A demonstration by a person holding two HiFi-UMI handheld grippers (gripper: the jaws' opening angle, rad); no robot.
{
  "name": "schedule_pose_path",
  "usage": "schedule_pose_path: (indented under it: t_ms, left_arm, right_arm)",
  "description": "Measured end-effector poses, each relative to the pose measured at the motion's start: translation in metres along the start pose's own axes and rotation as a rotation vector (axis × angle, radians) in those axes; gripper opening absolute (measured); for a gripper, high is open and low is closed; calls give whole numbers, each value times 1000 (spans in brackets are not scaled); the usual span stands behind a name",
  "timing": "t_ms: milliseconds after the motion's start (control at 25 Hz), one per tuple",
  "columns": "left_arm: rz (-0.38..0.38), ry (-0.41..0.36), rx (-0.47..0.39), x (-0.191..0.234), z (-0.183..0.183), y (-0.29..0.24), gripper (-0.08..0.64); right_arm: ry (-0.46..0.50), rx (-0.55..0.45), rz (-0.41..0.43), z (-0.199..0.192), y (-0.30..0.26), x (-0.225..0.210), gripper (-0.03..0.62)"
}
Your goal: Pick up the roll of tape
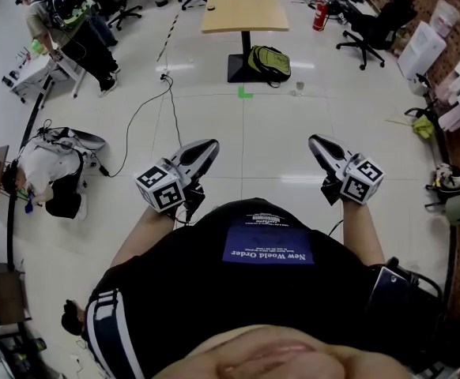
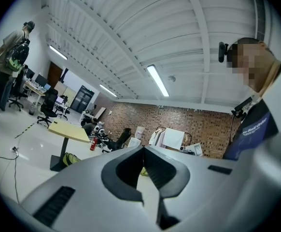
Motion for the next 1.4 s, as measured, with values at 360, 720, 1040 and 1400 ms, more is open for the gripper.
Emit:
schedule_pose_path:
  t_ms: [360, 720, 1040, 1400]
  left_arm:
    - [-94, -41, 53, 148, 78, 34, 6]
    - [-129, 1, 85, 238, 100, 4, 6]
    - [-67, -10, 74, 284, 121, -87, 6]
    - [6, -36, -10, 299, 166, -230, 6]
  right_arm:
    - [30, -30, -78, 22, -160, 2, -6]
    - [9, 28, -100, 16, -240, -45, -6]
    - [-1, 17, -43, 29, -267, -159, -6]
    - [44, 25, 111, 79, -294, -318, -6]
Point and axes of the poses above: the fingertips, and each gripper's own axes: y backward along the fingers, x to its left, z out of its top, the point moved 5 cm from there along y, backward along the fingers, and after that the axes turned 6 degrees about y, right-handed, at the moved point
